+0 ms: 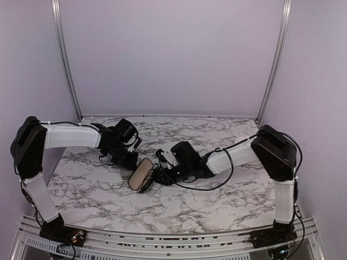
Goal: Organize the sunglasses
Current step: Close the case with sunglasses at the center of the board.
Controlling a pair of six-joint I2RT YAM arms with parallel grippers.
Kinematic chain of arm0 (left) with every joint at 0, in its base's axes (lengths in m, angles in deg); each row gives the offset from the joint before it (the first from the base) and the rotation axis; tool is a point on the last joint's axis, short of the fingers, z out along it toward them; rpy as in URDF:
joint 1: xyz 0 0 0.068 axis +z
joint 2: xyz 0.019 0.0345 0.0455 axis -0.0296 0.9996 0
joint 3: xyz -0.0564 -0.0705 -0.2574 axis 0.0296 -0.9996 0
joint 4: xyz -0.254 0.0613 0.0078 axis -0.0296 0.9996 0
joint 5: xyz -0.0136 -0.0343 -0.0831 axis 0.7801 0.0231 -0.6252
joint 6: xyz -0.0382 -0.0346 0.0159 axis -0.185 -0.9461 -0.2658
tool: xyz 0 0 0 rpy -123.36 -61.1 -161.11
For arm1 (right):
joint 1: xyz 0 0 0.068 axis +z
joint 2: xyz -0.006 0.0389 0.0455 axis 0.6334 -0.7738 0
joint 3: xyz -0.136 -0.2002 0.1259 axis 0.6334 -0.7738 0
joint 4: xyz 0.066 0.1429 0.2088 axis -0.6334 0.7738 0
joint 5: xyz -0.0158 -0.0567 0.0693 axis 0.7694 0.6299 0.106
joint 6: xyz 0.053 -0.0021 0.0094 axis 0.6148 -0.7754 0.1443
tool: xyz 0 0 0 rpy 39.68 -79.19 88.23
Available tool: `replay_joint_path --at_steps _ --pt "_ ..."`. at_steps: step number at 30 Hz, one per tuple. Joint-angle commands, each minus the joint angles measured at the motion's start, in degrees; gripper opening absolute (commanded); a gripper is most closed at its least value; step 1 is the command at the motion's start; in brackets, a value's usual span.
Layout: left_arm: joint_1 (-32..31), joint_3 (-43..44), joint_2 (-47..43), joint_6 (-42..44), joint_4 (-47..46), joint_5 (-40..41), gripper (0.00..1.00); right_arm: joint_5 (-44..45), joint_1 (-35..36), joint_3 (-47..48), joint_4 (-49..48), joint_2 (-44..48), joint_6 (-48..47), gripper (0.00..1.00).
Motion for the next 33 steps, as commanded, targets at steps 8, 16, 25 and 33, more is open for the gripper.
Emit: replay_joint_path --at_steps 8,16,25,33 --pt "-4.6 1.3 2.4 -1.7 -0.7 -4.1 0.19 -3.6 0.5 5.5 -3.1 -3.6 1.7 0.10" --pt "-6.1 3.1 3.7 -2.3 -0.5 -4.2 0.19 -4.5 0.6 6.3 -3.1 -3.7 1.8 0.09" --pt "-7.5 4.2 4.6 -3.0 -0.5 -4.4 0.18 -5.0 0.6 7.1 -3.1 -3.9 2.0 0.09" --pt "-8.7 4.8 4.2 -3.7 -0.6 -5.2 0.18 -5.3 0.6 8.5 -2.8 -4.4 2.1 0.09"
